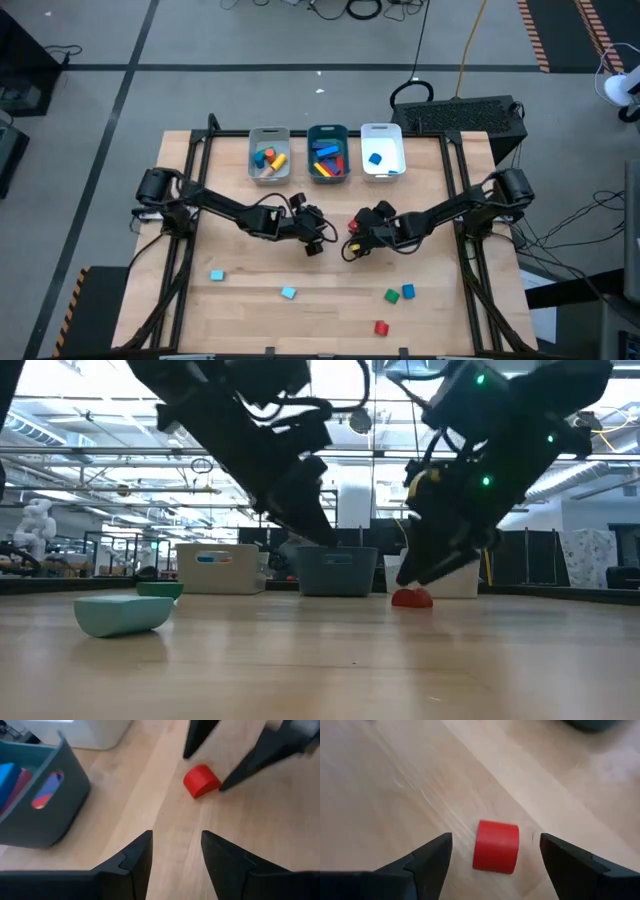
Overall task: Sort blocks by size
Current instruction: Put the top red half-circle block into the white bin
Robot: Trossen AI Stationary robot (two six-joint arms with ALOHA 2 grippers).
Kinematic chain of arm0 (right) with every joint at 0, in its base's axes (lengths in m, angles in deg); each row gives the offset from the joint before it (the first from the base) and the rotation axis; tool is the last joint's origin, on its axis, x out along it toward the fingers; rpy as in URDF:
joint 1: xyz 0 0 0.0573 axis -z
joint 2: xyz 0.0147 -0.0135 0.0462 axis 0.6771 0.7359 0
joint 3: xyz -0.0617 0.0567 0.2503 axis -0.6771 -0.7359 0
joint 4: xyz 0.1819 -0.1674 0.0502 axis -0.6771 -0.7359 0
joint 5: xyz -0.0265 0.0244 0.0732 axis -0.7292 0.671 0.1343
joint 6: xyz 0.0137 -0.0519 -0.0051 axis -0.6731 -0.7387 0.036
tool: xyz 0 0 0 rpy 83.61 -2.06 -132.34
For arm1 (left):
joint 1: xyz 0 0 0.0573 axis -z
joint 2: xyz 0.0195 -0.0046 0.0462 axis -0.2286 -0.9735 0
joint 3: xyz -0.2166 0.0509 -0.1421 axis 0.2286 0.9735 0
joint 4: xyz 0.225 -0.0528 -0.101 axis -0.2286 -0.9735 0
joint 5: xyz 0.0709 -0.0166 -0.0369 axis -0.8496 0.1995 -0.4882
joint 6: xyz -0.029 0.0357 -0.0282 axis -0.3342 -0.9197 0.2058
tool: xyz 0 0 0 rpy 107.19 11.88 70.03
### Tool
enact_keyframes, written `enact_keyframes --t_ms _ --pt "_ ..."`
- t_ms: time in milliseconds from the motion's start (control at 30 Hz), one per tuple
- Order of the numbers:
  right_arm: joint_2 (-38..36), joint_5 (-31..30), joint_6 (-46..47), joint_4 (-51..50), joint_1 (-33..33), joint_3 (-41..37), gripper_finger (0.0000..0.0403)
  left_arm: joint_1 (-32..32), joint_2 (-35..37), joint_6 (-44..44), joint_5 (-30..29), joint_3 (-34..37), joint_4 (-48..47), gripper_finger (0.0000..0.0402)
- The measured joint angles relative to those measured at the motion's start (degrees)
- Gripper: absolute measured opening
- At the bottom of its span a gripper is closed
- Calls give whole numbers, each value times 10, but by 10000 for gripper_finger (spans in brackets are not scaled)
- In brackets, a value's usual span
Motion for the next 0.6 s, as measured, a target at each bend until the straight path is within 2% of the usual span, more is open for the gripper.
enact_keyframes --t_ms 167,267,600 --pt "32 -3 2 9 0 0 282 4 37 28 -9 30 -1 171" --pt "43 -3 3 20 0 0 262 10 44 30 -10 34 -7 171" --pt "28 -8 -8 22 1 1 108 15 45 31 -16 34 -35 171"
